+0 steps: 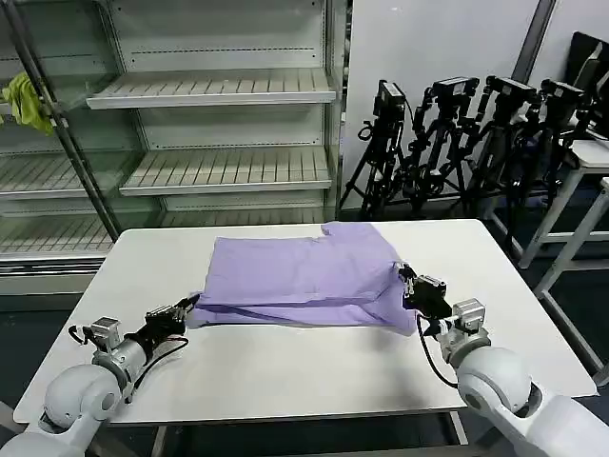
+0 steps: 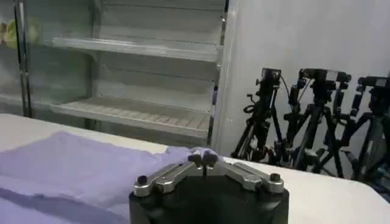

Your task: Fold and organize the clothes.

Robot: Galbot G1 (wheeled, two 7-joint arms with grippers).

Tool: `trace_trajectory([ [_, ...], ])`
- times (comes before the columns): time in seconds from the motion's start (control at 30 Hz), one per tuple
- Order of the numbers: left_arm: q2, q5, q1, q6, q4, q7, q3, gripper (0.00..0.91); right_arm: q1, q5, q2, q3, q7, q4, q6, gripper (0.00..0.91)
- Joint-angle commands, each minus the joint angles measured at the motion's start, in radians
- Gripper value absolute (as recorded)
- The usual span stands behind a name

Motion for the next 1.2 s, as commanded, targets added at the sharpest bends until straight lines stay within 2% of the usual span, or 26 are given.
trace_trajectory([
  [0.03,-0.001,0.009,-0.023,-0.002,0.026,0.002,0.035,0.040,0.079,-0.004,0.004,-0.079,-0.002,-0.054,-0.001,0.000],
  [0.5,-0.006,0.019,-0.054,-0.007,0.055,0.004,0.067,0.050,0.207,-0.005,0.028,-0.154,-0.013,-0.157,0.005,0.000],
  [1.2,-0.013,0.035,-0.072,-0.019,0.075,0.005,0.079,0.050,0.210,-0.035,0.057,-0.160,-0.018,-0.199,0.009,0.000],
])
